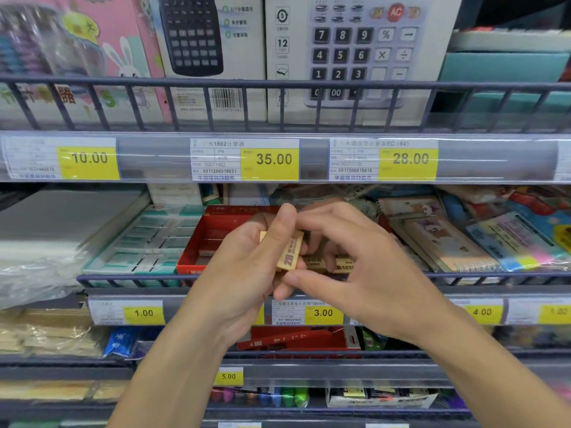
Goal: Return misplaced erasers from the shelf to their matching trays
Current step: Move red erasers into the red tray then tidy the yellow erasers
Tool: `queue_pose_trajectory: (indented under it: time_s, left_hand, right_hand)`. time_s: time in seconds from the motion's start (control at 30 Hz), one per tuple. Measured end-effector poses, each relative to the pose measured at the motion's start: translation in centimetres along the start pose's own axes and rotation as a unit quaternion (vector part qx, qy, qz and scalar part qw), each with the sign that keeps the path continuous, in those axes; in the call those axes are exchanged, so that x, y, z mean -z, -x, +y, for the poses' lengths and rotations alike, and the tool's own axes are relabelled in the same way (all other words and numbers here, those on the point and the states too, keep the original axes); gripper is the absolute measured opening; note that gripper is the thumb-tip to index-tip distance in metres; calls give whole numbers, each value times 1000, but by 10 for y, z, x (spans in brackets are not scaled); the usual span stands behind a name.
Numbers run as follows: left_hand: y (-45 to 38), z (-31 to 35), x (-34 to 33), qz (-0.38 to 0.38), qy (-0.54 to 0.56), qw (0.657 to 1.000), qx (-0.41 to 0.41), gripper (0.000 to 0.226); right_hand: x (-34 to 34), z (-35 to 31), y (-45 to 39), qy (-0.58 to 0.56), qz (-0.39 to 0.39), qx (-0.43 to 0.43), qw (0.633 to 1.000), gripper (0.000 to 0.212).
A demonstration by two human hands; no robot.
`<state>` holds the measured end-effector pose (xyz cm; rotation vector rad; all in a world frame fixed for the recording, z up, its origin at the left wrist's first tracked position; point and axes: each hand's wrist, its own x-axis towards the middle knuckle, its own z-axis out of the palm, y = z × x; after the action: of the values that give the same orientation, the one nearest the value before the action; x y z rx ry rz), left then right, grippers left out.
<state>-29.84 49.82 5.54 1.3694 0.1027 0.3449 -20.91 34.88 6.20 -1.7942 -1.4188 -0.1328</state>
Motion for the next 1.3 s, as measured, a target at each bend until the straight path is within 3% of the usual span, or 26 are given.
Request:
queue_pose_trajectory:
  time_s: [0.23, 0.37, 0.43, 0.63, 0.87, 1.03, 1.13, 1.3]
  left_hand:
    - [8, 0, 6, 16, 11, 1000, -4, 77]
    - [10, -2, 16, 41, -20, 999, -8, 31]
    - [10, -3, 20, 42, -21, 999, -5, 22]
    - [8, -3, 21, 51, 0, 999, -14, 26]
    - [3, -1, 15, 33, -50, 998, 1, 37]
    - [2, -2, 18, 77, -52, 996, 17, 33]
    - [1, -2, 21, 82, -28, 996, 27, 10]
    - [1, -2, 24, 85, 22, 996, 29, 10]
  right_hand:
    - [-7, -3, -2, 22, 72, 11, 997, 47]
    - [-9, -2, -3, 11, 117, -24, 993, 48]
    - [-8, 0, -3, 2, 99, -33, 995, 48]
    - [9, 13, 0, -62, 18, -34, 997, 28]
    - [13, 17, 4, -82, 34, 54, 995, 23]
    - [49, 29, 7, -46, 106, -99, 988, 18]
    - [66, 41, 7, 54, 73, -169, 981, 15]
    - [70, 49, 3, 172, -23, -210, 962, 11]
